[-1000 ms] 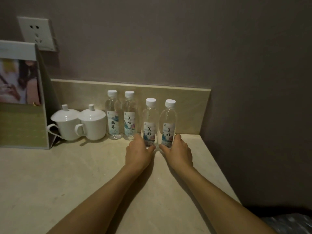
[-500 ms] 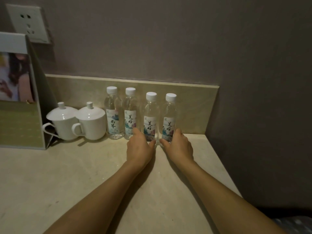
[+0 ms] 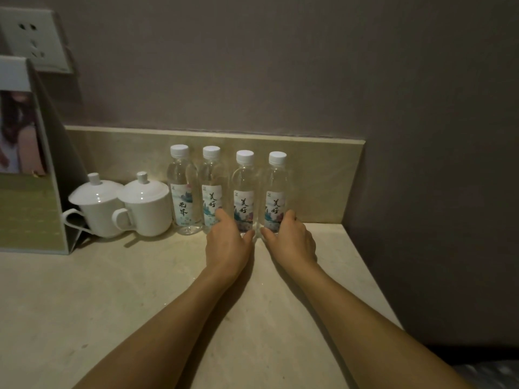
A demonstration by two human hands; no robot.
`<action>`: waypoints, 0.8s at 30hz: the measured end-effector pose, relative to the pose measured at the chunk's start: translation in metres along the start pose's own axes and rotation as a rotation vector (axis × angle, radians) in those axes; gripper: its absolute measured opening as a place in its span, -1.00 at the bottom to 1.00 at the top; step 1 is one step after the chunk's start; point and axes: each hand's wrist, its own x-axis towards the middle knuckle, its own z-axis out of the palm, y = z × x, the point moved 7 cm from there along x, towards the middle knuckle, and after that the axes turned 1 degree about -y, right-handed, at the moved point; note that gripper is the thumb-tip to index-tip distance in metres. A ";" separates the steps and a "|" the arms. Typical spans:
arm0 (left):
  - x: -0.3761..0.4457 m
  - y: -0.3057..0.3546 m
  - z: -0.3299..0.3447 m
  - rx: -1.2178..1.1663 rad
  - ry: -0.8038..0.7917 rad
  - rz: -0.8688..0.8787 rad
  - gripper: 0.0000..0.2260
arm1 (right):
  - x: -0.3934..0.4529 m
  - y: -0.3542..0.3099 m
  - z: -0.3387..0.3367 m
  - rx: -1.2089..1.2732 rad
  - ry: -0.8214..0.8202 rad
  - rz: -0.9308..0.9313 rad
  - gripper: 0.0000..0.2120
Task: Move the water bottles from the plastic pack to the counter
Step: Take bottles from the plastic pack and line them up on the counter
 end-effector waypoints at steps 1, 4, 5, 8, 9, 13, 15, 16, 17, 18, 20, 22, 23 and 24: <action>0.001 0.000 0.000 0.002 0.002 0.004 -0.51 | 0.001 0.000 0.001 0.000 0.000 0.000 -0.54; 0.002 0.001 0.000 0.023 0.016 0.016 -0.55 | 0.004 -0.001 0.002 -0.001 -0.002 0.001 -0.55; 0.002 0.001 0.000 0.026 0.021 0.018 -0.56 | 0.005 -0.002 0.003 -0.003 -0.002 0.002 -0.55; 0.003 0.001 0.000 0.030 0.029 0.015 -0.57 | 0.008 -0.003 0.004 -0.006 -0.001 0.002 -0.56; 0.003 0.001 0.000 0.034 0.030 0.015 -0.57 | 0.008 -0.004 0.005 -0.008 0.000 0.000 -0.56; 0.003 0.002 -0.001 0.045 0.033 0.031 -0.58 | 0.009 -0.005 0.006 -0.008 0.005 -0.004 -0.55; 0.003 0.003 -0.001 0.051 0.030 0.045 -0.59 | 0.010 -0.005 0.006 -0.011 0.002 0.000 -0.55; 0.004 0.003 -0.001 0.056 0.028 0.053 -0.59 | 0.010 -0.005 0.007 -0.014 0.002 -0.001 -0.55; 0.004 0.004 -0.001 0.060 0.029 0.060 -0.59 | 0.010 -0.006 0.007 -0.015 0.003 -0.002 -0.55; 0.004 0.004 -0.001 0.064 0.031 0.064 -0.60 | 0.010 -0.006 0.007 -0.013 0.004 -0.004 -0.55; 0.004 0.004 -0.001 0.080 0.036 0.065 -0.60 | 0.010 -0.007 0.007 -0.006 0.003 -0.003 -0.56; 0.004 0.004 0.000 0.095 0.037 0.063 -0.59 | 0.010 -0.007 0.008 -0.015 -0.003 -0.005 -0.55; 0.004 0.004 0.001 0.099 0.037 0.063 -0.59 | 0.011 -0.008 0.008 -0.026 -0.007 -0.009 -0.55; 0.004 0.004 0.001 0.103 0.037 0.065 -0.59 | 0.011 -0.008 0.008 -0.037 -0.011 -0.011 -0.54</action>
